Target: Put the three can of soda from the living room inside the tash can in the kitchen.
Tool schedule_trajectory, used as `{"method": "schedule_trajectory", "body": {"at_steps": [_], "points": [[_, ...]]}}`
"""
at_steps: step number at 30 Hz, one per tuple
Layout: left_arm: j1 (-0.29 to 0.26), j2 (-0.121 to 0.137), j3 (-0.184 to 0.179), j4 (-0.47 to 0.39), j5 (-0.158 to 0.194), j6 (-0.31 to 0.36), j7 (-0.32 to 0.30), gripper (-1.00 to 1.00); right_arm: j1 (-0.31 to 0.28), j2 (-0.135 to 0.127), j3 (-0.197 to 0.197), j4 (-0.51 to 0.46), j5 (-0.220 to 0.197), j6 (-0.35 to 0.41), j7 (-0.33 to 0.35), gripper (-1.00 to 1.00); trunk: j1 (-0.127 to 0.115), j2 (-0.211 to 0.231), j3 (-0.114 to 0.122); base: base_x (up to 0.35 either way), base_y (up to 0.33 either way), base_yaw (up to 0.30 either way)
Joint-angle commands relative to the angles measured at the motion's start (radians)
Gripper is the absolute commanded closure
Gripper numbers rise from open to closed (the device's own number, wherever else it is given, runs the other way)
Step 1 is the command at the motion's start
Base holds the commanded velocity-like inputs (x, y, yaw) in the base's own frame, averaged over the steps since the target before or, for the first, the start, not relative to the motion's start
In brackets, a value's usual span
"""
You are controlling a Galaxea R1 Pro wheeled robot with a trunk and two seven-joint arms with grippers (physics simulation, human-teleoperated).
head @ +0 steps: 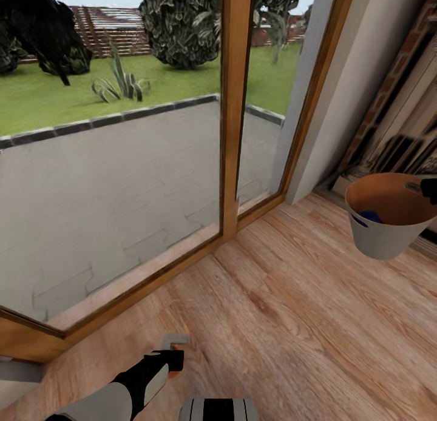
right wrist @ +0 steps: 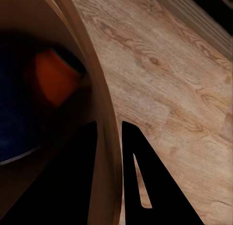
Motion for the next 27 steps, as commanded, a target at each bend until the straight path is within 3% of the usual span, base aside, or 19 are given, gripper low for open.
{"method": "schedule_trajectory", "body": {"at_steps": [1,27], "points": [[0.0,0.0,0.0,0.0,0.0,0.0,0.0,1.0,0.0,0.0,0.002,0.0,0.001,0.0,0.002,1.0,0.0,0.0,0.004,0.0,0.0,0.0],[0.0,-0.003,-0.001,-0.003,0.0,0.001,-0.004,1.0,0.006,0.0,0.0,-0.004,0.001,0.0,0.002,1.0,-0.012,0.006,0.105,0.0,0.0,0.0]]}}
